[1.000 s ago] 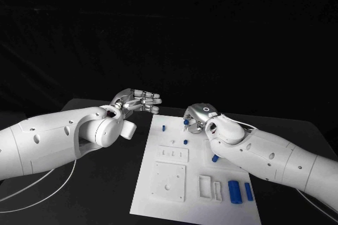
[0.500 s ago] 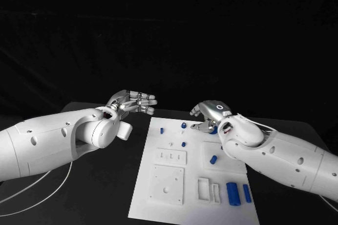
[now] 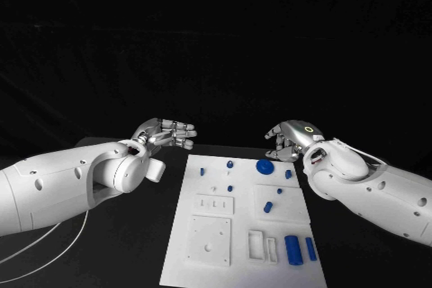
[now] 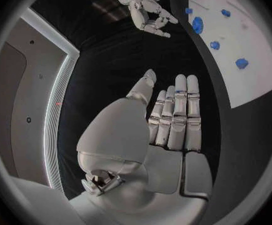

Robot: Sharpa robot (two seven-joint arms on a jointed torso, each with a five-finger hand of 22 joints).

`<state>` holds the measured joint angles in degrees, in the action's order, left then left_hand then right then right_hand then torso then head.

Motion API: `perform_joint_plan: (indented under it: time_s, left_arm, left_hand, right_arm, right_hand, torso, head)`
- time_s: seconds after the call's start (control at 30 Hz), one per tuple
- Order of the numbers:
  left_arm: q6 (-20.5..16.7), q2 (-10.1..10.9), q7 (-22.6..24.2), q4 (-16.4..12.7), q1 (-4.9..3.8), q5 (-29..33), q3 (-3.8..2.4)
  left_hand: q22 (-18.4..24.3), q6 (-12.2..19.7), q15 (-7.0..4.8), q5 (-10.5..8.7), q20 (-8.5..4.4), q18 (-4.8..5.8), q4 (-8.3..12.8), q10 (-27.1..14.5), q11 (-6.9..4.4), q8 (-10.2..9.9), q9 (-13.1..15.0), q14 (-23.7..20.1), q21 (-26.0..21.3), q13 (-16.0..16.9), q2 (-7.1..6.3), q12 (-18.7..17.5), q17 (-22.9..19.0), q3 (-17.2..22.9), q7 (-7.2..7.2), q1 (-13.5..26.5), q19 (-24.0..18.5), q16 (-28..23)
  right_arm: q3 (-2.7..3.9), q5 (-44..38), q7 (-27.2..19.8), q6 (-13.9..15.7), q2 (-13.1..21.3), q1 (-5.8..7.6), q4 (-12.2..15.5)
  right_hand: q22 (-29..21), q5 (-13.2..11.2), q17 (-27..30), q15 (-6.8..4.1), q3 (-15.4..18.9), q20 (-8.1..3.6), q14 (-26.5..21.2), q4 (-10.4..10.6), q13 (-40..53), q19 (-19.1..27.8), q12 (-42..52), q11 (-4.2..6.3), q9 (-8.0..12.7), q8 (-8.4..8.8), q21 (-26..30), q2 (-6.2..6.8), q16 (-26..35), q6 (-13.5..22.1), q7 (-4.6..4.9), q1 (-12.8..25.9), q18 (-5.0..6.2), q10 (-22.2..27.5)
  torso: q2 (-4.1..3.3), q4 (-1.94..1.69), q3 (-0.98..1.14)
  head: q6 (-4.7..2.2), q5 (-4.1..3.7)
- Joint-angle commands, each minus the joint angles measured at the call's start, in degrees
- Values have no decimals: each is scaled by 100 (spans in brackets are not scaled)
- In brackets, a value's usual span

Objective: Assemble the parts on the task board

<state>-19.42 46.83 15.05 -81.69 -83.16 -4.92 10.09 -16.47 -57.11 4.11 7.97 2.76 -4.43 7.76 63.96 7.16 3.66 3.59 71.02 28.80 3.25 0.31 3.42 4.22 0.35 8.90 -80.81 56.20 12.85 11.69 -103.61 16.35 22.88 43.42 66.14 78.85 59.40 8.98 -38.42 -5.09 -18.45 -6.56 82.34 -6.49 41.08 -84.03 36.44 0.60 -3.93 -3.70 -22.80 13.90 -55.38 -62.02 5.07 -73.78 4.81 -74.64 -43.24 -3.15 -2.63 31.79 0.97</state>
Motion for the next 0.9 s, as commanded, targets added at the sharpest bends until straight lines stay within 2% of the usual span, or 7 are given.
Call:
perform_joint_plan:
  time_s: [0.03, 0.1, 0.13, 0.3, 0.43, 0.6, 0.9]
  left_arm:
    - [5, -13, 72, 0, -19, -19, -6]
    - [20, -18, 69, 4, -18, -19, -6]
    - [27, -20, 68, 7, -18, -19, -5]
    - [47, -29, 56, 19, -18, -19, -5]
    - [60, -33, 50, 22, -18, -19, -5]
    - [77, -37, 39, 24, -18, -24, -5]
    - [94, -41, 30, 21, -18, -36, -6]
  left_hand:
    - [-8, 43, -4, 0, 27, -76, 12, -40, -22, -8, 7, -38, 17, 9, -15, 0, -3, 26, -15, -48, -36, -35]
    - [-8, 43, -4, 0, 27, -76, 12, -40, -22, -8, 7, -38, 17, 9, -15, 0, -3, 26, -15, -48, -36, -35]
    - [-8, 43, -4, 0, 27, -76, 12, -40, -22, -8, 7, -38, 17, 9, -15, 0, -3, 26, -15, -48, -36, -35]
    - [-7, 48, -6, -3, 26, -75, 12, -49, -24, -9, 7, -38, 19, 9, -14, -1, -3, 29, -18, -50, -38, -37]
    - [-5, 57, -4, -2, 27, -73, 10, -63, -22, -10, 6, -42, 19, 9, -17, -1, -4, 29, -14, -49, -43, -41]
    - [-4, 59, -4, -2, 27, -73, 10, -67, -23, -9, 6, -42, 21, 9, -19, -1, -4, 29, -17, -52, -43, -42]
    - [-2, 64, -6, 0, 26, -72, 8, -77, -27, -9, 6, -42, 24, 9, -19, 0, -4, 30, -25, -55, -45, -45]
  right_arm:
    - [9, 56, -99, -339, 3, -5, -120]
    - [13, 78, -90, -447, -8, -6, -203]
    - [15, 118, -75, -514, -19, -7, -247]
    - [17, 507, -12, -860, -109, -17, -478]
    - [17, 747, -11, -1018, -187, -28, -612]
    - [17, 1174, 91, -1224, -293, -35, -782]
    - [17, 1483, 79, -1419, -450, -81, -986]
  right_hand:
    - [264, 20, -948, 38, 250, 47, -91, -44, 1286, -12, 1281, 19, -20, 4, -246, -64, -594, 51, 19, 64, -33, 494]
    - [556, 50, -1558, 66, 377, 82, -76, -18, 1895, -12, 1894, -6, -59, 3, -556, -71, -806, 50, 21, 120, 5, 415]
    - [673, 53, -1785, 72, 425, 90, -40, 14, 2168, -23, 2190, -17, -78, 1, -674, -74, -878, 55, 24, 135, 16, 322]
    - [1238, 287, -2415, 117, 675, 139, 59, 283, 2828, -132, 2912, -66, -106, 1, -1392, -88, -1046, 257, 77, 46, 136, 109]
    - [1532, 411, -2606, 138, 714, 171, 88, 392, 3067, -187, 3186, -87, -115, 5, -1766, -124, -1145, 309, 98, -21, 167, -5]
    - [1870, 638, -2696, 137, 682, 170, 103, 405, 3141, -278, 3250, -90, -110, 5, -2405, -212, -1191, 300, 103, -35, 119, -40]
    - [2037, 837, -2760, 145, 765, 183, 115, 371, 3175, -291, 3259, -94, -89, 4, -2400, -276, -1202, 314, 112, -12, 131, -53]
  torso:
    - [0, 20, 23]
    - [-3, 1, 8]
    - [-6, 2, 12]
    - [-11, 0, 6]
    - [-14, 0, 9]
    - [-33, -15, 7]
    - [-33, -8, 15]
  head:
    - [-5, -20]
    - [-1, -45]
    - [-2, -51]
    - [20, -77]
    - [34, -90]
    - [18, -108]
    - [49, -110]
